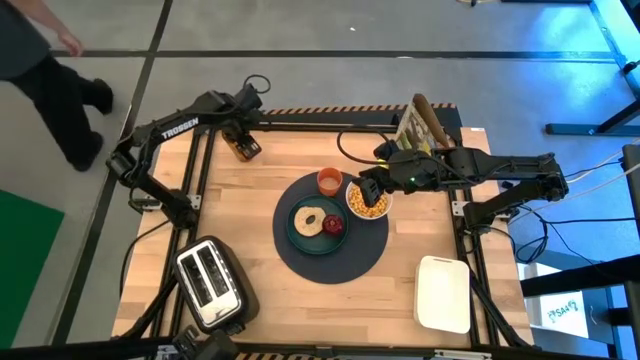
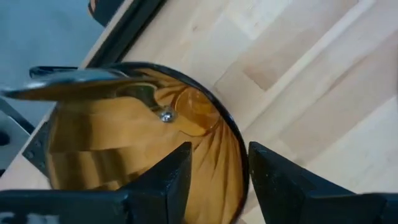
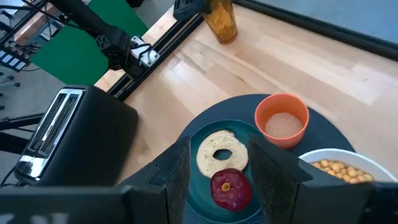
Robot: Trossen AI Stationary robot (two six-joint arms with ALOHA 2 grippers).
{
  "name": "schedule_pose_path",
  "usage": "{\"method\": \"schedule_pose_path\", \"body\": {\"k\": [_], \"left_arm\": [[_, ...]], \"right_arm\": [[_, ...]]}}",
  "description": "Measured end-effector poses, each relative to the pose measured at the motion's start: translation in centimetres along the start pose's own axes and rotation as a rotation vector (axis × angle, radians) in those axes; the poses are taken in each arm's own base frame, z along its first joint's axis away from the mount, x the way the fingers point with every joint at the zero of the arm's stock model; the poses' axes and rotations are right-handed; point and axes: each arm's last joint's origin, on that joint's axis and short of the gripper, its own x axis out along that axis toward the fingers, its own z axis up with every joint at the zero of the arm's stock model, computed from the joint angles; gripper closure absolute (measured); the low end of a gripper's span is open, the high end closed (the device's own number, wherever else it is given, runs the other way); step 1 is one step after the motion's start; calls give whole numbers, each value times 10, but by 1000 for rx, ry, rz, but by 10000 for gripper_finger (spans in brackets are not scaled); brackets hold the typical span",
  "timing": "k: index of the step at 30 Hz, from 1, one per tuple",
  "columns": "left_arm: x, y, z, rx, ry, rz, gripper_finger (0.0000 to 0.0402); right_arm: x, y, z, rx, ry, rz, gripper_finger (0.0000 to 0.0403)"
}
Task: Arrange a breakfast setting
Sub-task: Put the yellow spoon on the black tablemat to the left of the green plate
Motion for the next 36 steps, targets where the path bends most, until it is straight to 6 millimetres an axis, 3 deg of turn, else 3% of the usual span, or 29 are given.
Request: {"method": "schedule_pose_path", "body": {"k": [3,10,16,28,36], "left_arm": [[2,-1,-2,11,12,-8,277],[-2,-8,-1,45,11,-85,390],[-17,-33,2,147,-5,-104,396],[-72,-107,3,401,-158,-136,399],[-81,-131,-8,487,-170,-105,399]], "right_arm": [[0,0,0,12,1,1,253],[0,0,0,17,0,1,253],[0,0,0,16,-1,0,253],[0,0,0,-3,0,1,253],[0,0,0,-7,-1,3,253]]}}
